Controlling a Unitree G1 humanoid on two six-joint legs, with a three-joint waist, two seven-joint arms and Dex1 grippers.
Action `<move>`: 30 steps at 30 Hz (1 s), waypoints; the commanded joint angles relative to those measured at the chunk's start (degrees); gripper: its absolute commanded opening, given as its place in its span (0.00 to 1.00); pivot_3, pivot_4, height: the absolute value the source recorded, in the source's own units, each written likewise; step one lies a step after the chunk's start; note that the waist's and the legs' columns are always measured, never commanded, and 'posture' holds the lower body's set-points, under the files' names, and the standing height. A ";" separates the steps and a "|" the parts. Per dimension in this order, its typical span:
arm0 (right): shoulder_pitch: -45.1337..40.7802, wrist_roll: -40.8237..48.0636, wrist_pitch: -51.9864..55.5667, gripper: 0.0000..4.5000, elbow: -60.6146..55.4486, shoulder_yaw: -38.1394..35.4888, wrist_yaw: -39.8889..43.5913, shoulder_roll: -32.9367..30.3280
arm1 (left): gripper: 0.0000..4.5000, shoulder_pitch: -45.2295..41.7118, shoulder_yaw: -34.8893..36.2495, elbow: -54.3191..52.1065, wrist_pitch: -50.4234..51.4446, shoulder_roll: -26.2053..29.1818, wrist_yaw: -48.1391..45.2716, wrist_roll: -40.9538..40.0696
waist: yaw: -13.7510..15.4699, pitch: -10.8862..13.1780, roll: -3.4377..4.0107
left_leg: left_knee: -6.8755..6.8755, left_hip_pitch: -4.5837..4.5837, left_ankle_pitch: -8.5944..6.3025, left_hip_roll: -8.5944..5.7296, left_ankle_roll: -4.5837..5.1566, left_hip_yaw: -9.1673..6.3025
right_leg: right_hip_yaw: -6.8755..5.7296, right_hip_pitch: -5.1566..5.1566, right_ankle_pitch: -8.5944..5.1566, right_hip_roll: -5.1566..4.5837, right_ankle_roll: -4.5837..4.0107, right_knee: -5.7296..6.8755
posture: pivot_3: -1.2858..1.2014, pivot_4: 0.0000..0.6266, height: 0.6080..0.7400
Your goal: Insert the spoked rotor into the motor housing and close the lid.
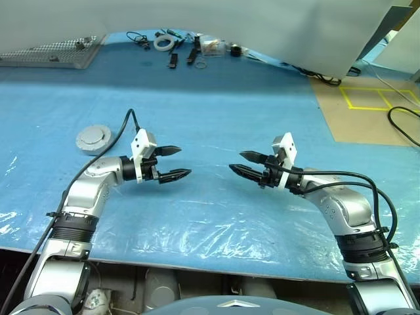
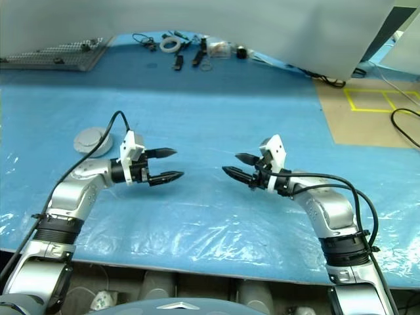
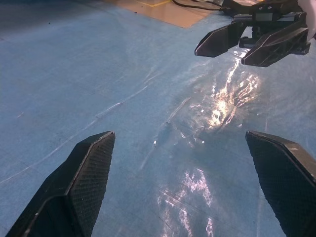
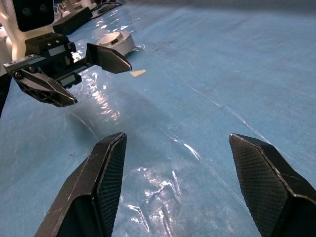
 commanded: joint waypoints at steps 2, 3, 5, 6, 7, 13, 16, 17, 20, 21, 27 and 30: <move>-1.62 -0.26 -0.47 0.77 -0.28 -1.08 0.42 -0.10 | 0.99 0.04 1.00 -1.50 -0.64 0.47 0.72 -0.21 | 0.00 0.00 0.00 | 0.00 0.00 0.00 0.00 0.00 0.00 | 0.00 0.00 0.00 0.00 0.00 0.00 | 0.52 0.24 1.00; -1.79 -0.08 -0.35 0.77 -0.22 -1.15 0.36 0.10 | 0.99 0.16 1.10 -1.66 -0.49 0.42 0.83 -0.38 | 0.00 0.00 0.00 | 0.00 0.00 0.00 0.00 0.00 0.00 | 0.00 0.00 0.00 0.00 0.00 0.00 | 0.52 0.24 1.00; -2.07 -0.13 -0.40 0.77 -0.02 -1.11 0.38 0.24 | 0.99 0.29 1.15 -1.74 -0.47 0.35 0.93 -0.55 | 0.00 0.00 0.00 | 0.00 0.00 0.00 0.00 0.00 0.00 | 0.00 0.00 0.00 0.00 0.00 0.00 | 0.52 0.24 1.00; -2.15 -0.51 -0.67 0.77 0.00 -0.85 0.47 0.12 | 0.99 0.32 1.17 -1.75 -0.42 0.39 0.92 -0.64 | 0.00 0.00 0.00 | 0.00 0.00 0.00 0.00 0.00 0.00 | 0.00 0.00 0.00 0.00 0.00 0.00 | 0.52 0.24 1.00; -2.23 -0.34 -0.65 0.77 0.13 -1.01 0.44 0.28 | 0.99 0.15 1.18 -1.63 -0.34 0.42 0.91 -0.71 | 0.00 0.00 0.00 | 0.00 0.00 0.00 0.00 0.00 0.00 | 0.00 0.00 0.00 0.00 0.00 0.00 | 0.52 0.24 1.00; -1.97 -0.31 -0.50 0.77 -0.05 -1.14 0.25 0.60 | 0.99 -0.77 1.48 -0.50 -0.65 0.42 1.15 -0.60 | 0.00 0.00 0.00 | 0.00 0.00 0.00 0.00 0.00 0.00 | 0.00 0.00 0.00 0.00 0.00 0.00 | 0.52 0.24 1.00; -1.80 -0.12 -0.36 0.77 -0.41 -1.07 0.36 0.76 | 0.99 -0.54 1.64 -0.80 -0.63 0.58 1.19 -0.68 | -0.02 0.00 0.00 | 0.00 0.00 0.00 0.00 0.00 0.00 | 0.00 0.00 0.00 0.00 0.00 0.00 | 0.52 0.24 1.00; -1.84 -0.33 -0.47 0.77 -0.28 -0.91 0.52 0.71 | 0.99 -0.43 1.62 -0.90 -0.72 0.64 1.16 -0.61 | -0.01 0.00 0.00 | 0.00 0.00 0.00 0.00 0.00 0.00 | 0.00 0.00 0.00 0.00 0.00 0.00 | 0.52 0.24 1.00; -2.37 -0.81 -0.71 0.77 0.28 -0.60 0.66 0.89 | 0.99 -0.11 1.67 -1.23 -1.03 0.86 0.95 -0.57 | 0.00 0.00 0.00 | 0.00 0.00 0.00 0.00 0.00 0.00 | 0.00 0.00 0.00 0.00 0.00 0.00 | 0.52 0.24 1.00; -2.71 -0.69 -0.56 0.77 0.41 -0.76 0.64 0.97 | 0.99 -0.01 1.87 -1.35 -0.94 0.78 1.19 -0.72 | -0.01 0.00 0.00 | -0.01 0.00 0.00 0.00 0.00 0.00 | 0.00 0.00 0.00 0.00 0.00 -0.01 | 0.52 0.24 1.00; -2.46 -0.39 -0.20 0.77 -0.07 -1.12 0.54 1.01 | 0.99 0.75 2.36 -1.34 -1.41 0.70 1.70 -0.72 | -0.01 0.00 0.00 | -0.01 0.00 0.00 0.00 0.00 0.00 | 0.00 0.00 0.00 0.00 0.00 -0.01 | 0.52 0.24 1.00; -2.09 -0.25 0.03 0.77 -0.51 -1.21 0.35 1.11 | 0.99 0.73 2.92 -1.54 -0.69 0.66 2.05 -1.42 | -0.01 0.00 0.00 | -0.02 0.00 0.00 0.00 0.00 0.00 | 0.00 0.00 0.00 0.00 0.00 -0.01 | 0.52 0.24 1.00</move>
